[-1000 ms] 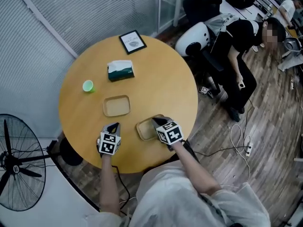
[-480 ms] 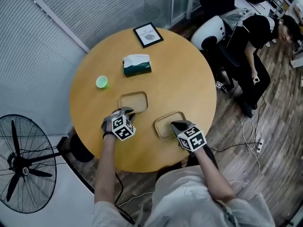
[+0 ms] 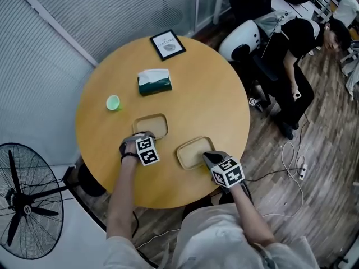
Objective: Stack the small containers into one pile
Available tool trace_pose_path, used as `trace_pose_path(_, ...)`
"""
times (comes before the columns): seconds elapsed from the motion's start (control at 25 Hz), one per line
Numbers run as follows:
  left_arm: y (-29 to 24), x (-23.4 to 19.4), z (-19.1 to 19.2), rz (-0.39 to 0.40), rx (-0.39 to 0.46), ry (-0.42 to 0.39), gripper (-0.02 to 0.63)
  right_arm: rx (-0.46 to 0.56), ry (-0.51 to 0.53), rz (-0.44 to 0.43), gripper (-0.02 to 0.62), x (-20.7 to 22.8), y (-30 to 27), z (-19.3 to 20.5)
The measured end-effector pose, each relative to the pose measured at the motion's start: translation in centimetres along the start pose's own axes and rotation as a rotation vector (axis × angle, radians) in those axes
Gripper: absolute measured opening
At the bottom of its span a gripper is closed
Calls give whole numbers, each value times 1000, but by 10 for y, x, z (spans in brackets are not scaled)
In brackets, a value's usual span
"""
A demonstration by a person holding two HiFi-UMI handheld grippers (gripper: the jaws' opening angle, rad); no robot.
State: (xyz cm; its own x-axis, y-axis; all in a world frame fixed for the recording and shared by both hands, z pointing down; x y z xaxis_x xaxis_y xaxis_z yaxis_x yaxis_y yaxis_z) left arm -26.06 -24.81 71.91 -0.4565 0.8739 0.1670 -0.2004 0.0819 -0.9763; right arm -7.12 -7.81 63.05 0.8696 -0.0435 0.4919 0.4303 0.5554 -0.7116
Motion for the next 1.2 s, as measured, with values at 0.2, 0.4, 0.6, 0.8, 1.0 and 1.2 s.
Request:
trace_pose_path(0.2,2,-2,-9,-31,-19,37,14,13,-17,3,0,12,13,0)
trace_pose_path(0.4,11,-5,-23,-80,-41,73,12,12,-9,-12,0,22,21,1)
trace_pose_path(0.6,35,0,-53,-139,-48,108,12,8,4,-42,0,27,31,4)
trace_pose_path(0.8,59,12,-85,-187,-36,145,12,-1,23,-82,0,28,35,7)
trace_pose_path(1.0,76,30,-124,-219,-30,161,12,-9,48,-128,0,31,47,14)
trace_pose_path(1.2,82,52,-160,-224,-51,155,12,2,70,-174,0,34,66,24)
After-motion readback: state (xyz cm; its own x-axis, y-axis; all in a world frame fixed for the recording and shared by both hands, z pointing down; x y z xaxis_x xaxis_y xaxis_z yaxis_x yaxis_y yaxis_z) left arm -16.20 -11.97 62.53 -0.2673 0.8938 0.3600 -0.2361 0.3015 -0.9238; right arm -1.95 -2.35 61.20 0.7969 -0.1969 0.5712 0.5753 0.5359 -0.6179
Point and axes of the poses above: the fingertips, and each gripper's own axes: y backward along the fingers, x to its right, z out of its underside, the point moved 5 cm from there along y, backward along the fingers, and after that the axes turned 13 degrees about -y, right-handed, at the moved point
